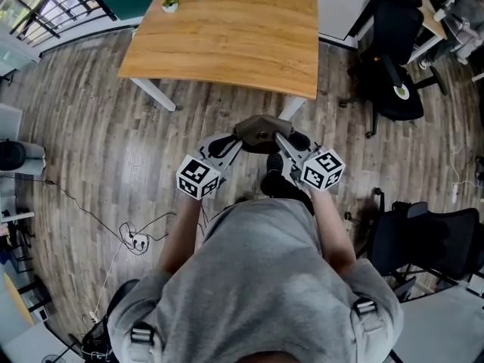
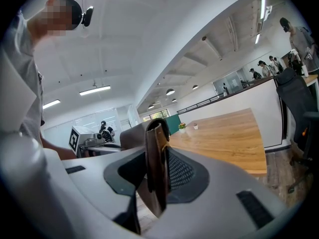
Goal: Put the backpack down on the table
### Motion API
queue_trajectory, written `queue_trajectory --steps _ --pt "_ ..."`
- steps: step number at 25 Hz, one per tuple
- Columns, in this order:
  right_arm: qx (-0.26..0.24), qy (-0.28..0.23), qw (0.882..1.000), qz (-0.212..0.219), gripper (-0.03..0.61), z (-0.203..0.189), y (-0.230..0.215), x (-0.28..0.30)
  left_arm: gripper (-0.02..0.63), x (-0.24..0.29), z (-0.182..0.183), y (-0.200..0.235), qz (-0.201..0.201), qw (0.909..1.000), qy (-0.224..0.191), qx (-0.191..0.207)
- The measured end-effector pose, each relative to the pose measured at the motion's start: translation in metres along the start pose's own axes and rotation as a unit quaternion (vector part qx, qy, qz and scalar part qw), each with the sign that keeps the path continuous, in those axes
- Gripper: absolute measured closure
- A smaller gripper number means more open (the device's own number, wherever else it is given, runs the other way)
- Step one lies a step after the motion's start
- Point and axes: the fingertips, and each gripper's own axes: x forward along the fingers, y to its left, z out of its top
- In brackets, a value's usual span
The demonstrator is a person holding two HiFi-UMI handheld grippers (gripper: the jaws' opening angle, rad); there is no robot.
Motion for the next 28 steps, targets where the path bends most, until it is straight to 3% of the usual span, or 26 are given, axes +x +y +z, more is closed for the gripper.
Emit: queue_trajectory --steps 17,28 --pt "0.01 0.019 0.999 0.026 0.468 0.008 -0.038 0.04 0.543 0.027 0.002 0.039 0.023 0.9996 0.01 -0.016" --pt "0.013 0.031 0.998 0.05 0.468 0.04 -0.093 0.073 0.543 0.075 0.03 0.076 0.052 0.9984 0.011 -0.021"
